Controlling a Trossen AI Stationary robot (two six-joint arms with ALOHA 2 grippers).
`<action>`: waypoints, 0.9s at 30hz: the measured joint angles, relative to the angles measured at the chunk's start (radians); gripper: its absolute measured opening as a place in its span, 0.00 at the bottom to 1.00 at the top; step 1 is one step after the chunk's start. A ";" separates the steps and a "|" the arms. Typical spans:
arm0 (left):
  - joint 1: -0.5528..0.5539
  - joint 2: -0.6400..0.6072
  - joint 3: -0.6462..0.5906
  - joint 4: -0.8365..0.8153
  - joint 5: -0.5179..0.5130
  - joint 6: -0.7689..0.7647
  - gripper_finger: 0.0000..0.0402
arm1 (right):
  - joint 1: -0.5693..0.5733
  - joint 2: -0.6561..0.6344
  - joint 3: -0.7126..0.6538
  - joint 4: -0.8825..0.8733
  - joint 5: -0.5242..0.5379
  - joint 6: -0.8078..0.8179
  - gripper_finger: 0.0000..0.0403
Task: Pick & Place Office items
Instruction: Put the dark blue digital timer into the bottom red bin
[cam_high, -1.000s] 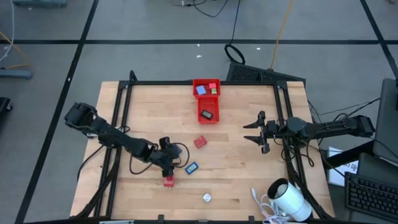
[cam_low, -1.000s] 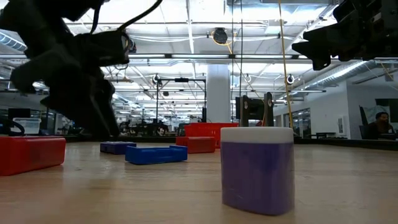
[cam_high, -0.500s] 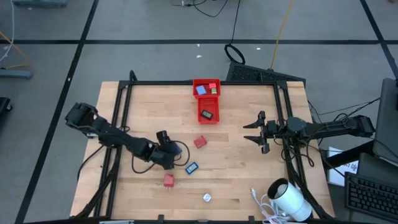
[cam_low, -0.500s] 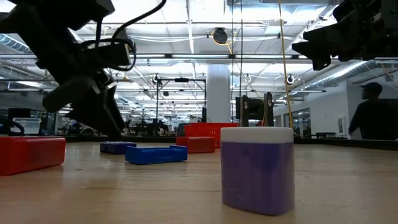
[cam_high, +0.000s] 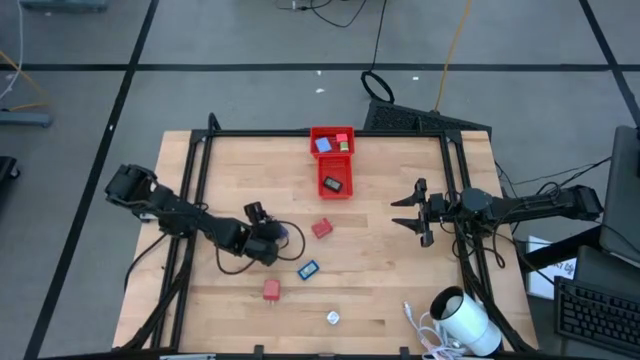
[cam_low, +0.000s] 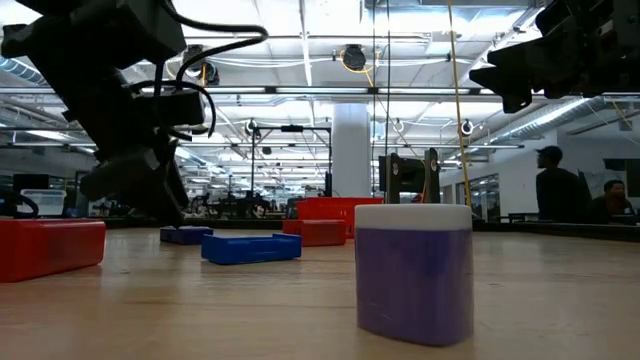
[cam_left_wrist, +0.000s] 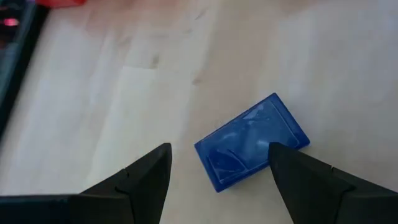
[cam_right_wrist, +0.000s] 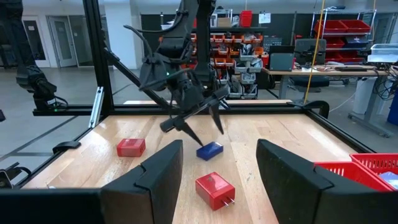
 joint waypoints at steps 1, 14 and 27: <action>0.004 0.001 -0.001 0.001 -0.019 -0.008 0.67 | 0.000 0.000 0.000 0.000 0.000 0.000 0.49; 0.088 0.000 -0.001 0.111 -0.035 -0.148 0.67 | 0.000 0.000 0.000 0.000 0.000 0.000 0.49; 0.172 0.000 -0.025 -0.020 -0.090 -0.167 0.67 | 0.000 0.000 0.000 0.000 0.000 0.000 0.49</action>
